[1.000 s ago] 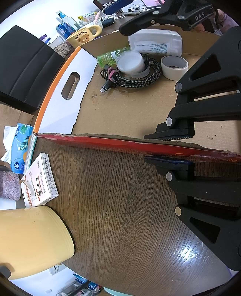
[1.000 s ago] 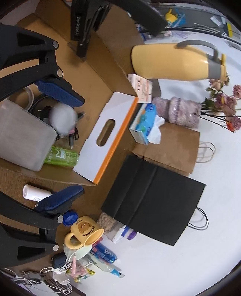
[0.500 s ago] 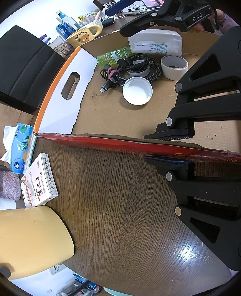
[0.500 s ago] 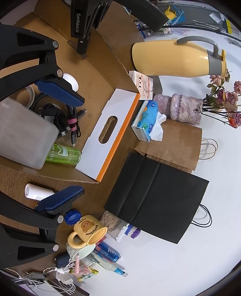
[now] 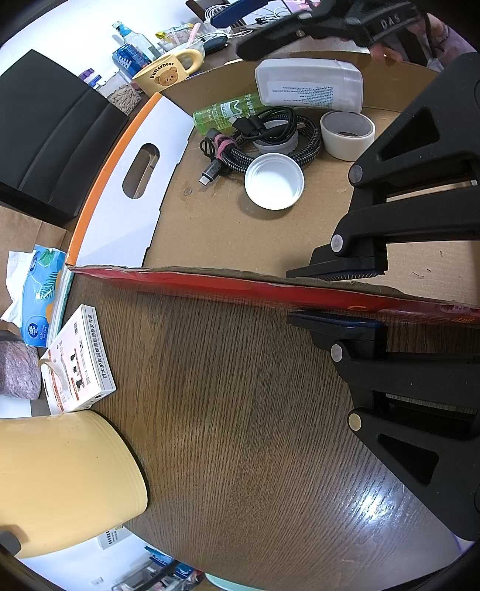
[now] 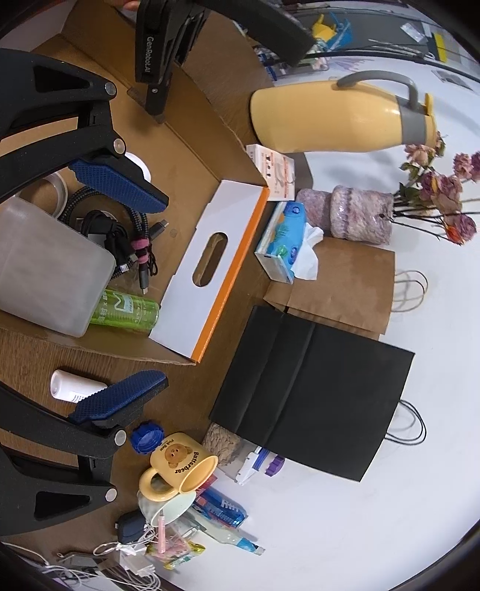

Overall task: Organize rigid objects
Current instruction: 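Move the right gripper back over the white plug adapter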

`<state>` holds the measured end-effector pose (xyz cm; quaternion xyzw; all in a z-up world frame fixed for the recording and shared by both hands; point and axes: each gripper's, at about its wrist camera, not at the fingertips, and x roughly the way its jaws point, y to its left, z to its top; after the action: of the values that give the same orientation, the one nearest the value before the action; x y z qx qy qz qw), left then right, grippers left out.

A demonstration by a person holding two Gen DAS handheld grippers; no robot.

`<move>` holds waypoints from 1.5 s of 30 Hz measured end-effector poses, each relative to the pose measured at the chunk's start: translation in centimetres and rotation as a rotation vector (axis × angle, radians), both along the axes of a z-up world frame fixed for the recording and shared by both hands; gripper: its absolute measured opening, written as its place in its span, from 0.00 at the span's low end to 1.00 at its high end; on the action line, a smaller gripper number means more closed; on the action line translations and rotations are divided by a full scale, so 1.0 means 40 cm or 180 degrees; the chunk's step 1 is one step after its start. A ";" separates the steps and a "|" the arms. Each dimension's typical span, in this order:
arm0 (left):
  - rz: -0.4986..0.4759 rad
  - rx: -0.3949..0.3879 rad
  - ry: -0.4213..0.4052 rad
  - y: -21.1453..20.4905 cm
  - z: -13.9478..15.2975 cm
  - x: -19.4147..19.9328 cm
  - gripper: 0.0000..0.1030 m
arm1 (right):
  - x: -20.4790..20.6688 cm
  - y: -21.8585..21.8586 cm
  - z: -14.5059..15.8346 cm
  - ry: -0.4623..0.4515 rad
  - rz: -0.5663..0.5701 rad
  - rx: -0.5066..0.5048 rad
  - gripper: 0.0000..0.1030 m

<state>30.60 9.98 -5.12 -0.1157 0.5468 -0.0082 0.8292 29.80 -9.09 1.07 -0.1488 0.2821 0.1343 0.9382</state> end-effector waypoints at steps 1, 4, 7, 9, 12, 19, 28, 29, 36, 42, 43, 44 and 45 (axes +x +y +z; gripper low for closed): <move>0.0002 -0.0003 0.0000 0.000 0.000 0.000 0.10 | 0.001 -0.007 0.004 -0.0008 -0.0021 0.0021 0.88; 0.0001 -0.0001 -0.0001 0.001 0.000 0.000 0.10 | 0.003 -0.034 0.015 -0.0029 -0.0091 0.0115 0.88; 0.0003 -0.0006 0.0000 0.001 -0.001 0.000 0.10 | 0.003 -0.071 0.023 -0.0095 -0.0185 0.0227 0.88; 0.0002 -0.0004 0.0000 0.002 -0.001 0.000 0.10 | 0.002 -0.109 0.022 -0.0119 -0.0264 0.0319 0.88; 0.0003 -0.0005 0.0000 0.002 -0.001 0.000 0.10 | 0.008 -0.192 0.015 -0.0122 -0.0440 0.0479 0.88; 0.0003 -0.0004 0.0000 0.001 -0.001 0.001 0.10 | 0.040 -0.353 -0.012 0.0028 -0.0901 0.0702 0.88; 0.0003 -0.0005 0.0000 0.001 -0.001 0.001 0.10 | 0.066 -0.405 -0.067 0.0253 -0.1017 0.0658 0.88; 0.0002 -0.0004 0.0000 0.002 -0.001 0.001 0.10 | 0.072 -0.407 -0.076 0.0291 -0.1019 0.0650 0.88; 0.0002 -0.0005 -0.0001 0.003 -0.001 0.001 0.10 | 0.127 -0.442 -0.144 0.0589 -0.1171 0.0627 0.88; 0.0002 -0.0003 -0.0001 0.001 -0.001 0.001 0.10 | 0.170 -0.454 -0.191 0.0847 -0.1247 0.0589 0.88; 0.0003 -0.0004 0.0000 0.001 -0.001 0.001 0.10 | 0.175 -0.453 -0.195 0.0870 -0.1251 0.0575 0.88; 0.0003 -0.0006 0.0001 0.001 -0.001 0.001 0.10 | 0.181 -0.452 -0.202 0.0900 -0.1256 0.0560 0.88; 0.0003 -0.0005 0.0000 0.001 -0.001 0.001 0.10 | 0.188 -0.451 -0.209 0.0950 -0.1263 0.0547 0.88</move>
<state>30.64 10.03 -5.16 -0.1167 0.5468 -0.0082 0.8290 37.31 -27.15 -7.27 0.0110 0.4286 -0.0085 0.9034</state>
